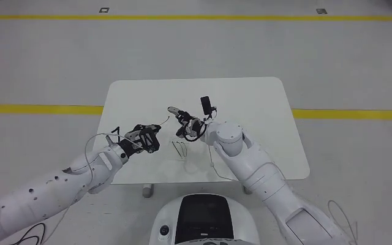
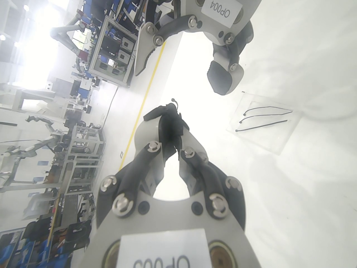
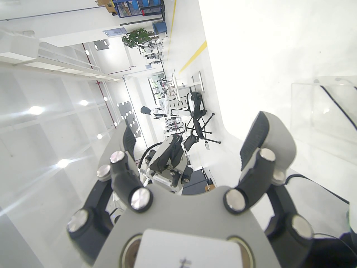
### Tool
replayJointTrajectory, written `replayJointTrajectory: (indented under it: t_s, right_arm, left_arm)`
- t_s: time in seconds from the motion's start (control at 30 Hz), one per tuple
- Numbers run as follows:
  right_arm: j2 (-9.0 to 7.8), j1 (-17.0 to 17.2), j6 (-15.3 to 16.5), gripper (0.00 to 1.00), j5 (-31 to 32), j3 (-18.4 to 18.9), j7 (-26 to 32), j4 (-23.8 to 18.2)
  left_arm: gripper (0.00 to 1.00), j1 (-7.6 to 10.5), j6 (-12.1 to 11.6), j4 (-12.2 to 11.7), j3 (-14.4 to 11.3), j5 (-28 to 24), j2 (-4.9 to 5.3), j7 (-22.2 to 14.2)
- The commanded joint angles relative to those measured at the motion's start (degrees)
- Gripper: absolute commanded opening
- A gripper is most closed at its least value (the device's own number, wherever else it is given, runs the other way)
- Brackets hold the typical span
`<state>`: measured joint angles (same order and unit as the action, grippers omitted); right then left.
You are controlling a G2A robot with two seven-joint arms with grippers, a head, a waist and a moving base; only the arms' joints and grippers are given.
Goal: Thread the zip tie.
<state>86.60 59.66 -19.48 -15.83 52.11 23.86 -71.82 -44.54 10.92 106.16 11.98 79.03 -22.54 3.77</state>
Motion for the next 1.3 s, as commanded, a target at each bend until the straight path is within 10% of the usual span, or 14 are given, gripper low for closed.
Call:
replayJointTrajectory:
  t_s: [0.0, 0.73, 1.03, 1.27]
  right_arm:
    - [0.00, 0.0, 0.0, 1.00, 0.0, 0.0, 0.0, 0.0]
    - [0.00, 0.0, 0.0, 1.00, 0.0, 0.0, 0.0, 0.0]
    - [0.00, 0.0, 0.0, 1.00, 0.0, 0.0, 0.0, 0.0]
    - [0.00, 0.0, 0.0, 1.00, 0.0, 0.0, 0.0, 0.0]
  left_arm:
    - [0.00, 0.00, 0.0, 0.0, 0.0, 0.0, 0.00, 0.0]
    - [0.00, 0.00, 0.0, 0.0, 0.0, 0.0, 0.00, 0.0]
    - [0.00, 1.28, 1.3, -9.5, 4.2, -9.5, -2.97, 1.0]
    - [0.00, 2.38, -9.8, -15.3, 8.6, -28.1, -4.54, 4.9]
